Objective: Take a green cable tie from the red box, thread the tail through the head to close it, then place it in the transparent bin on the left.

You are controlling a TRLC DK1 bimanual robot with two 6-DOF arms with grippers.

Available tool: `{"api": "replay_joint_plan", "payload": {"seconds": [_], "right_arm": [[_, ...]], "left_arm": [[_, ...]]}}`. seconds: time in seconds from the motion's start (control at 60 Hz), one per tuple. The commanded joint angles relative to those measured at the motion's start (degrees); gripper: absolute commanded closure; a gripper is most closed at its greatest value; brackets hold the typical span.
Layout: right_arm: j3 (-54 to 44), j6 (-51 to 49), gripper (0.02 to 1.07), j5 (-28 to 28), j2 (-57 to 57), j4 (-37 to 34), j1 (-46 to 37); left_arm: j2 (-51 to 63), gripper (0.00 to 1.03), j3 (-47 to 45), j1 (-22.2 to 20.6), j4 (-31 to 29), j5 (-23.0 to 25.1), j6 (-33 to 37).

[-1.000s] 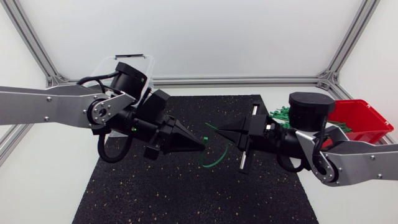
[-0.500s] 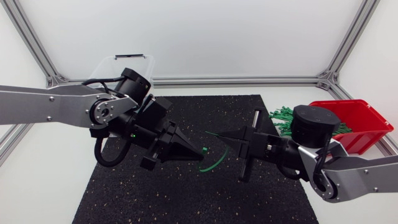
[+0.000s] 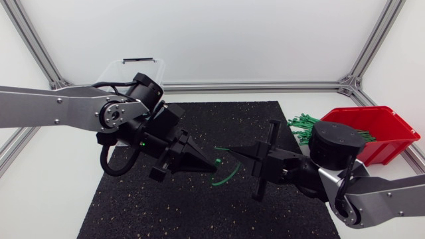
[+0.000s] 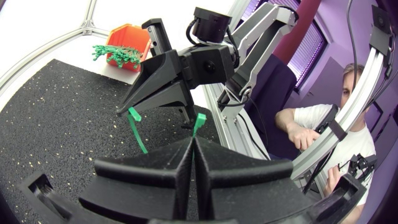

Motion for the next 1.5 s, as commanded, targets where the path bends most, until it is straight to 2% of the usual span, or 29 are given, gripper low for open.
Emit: {"api": "replay_joint_plan", "payload": {"seconds": [0.0,0.467,0.75,1.1,1.333,1.483], "right_arm": [[-1.4,-1.3,1.01,0.2,0.3,0.9,0.2],[-3.6,-0.3,1.01,0.2,-4.5,1.3,0.4],[-5.1,-0.3,1.01,2.0,-7.3,1.2,3.0],[-6.1,-0.7,1.01,4.6,-12.3,1.2,4.6],[-5.0,-1.0,1.01,5.2,-14.4,1.2,3.8],[-3.6,-2.0,1.01,5.5,-15.4,1.3,3.2]], "left_arm": [[1.3,1.0,1.6,0.2,-1.1,-0.1,2.1],[1.7,1.0,2.0,0.5,-1.4,-0.1,2.1],[1.3,1.0,2.0,0.0,-2.5,-0.1,2.3],[-1.2,1.0,7.0,0.0,-13.5,1.5,7.1],[-1.8,1.0,15.3,0.2,-23.0,2.7,9.8],[-1.7,1.0,17.6,0.0,-25.3,2.9,10.0]]}}
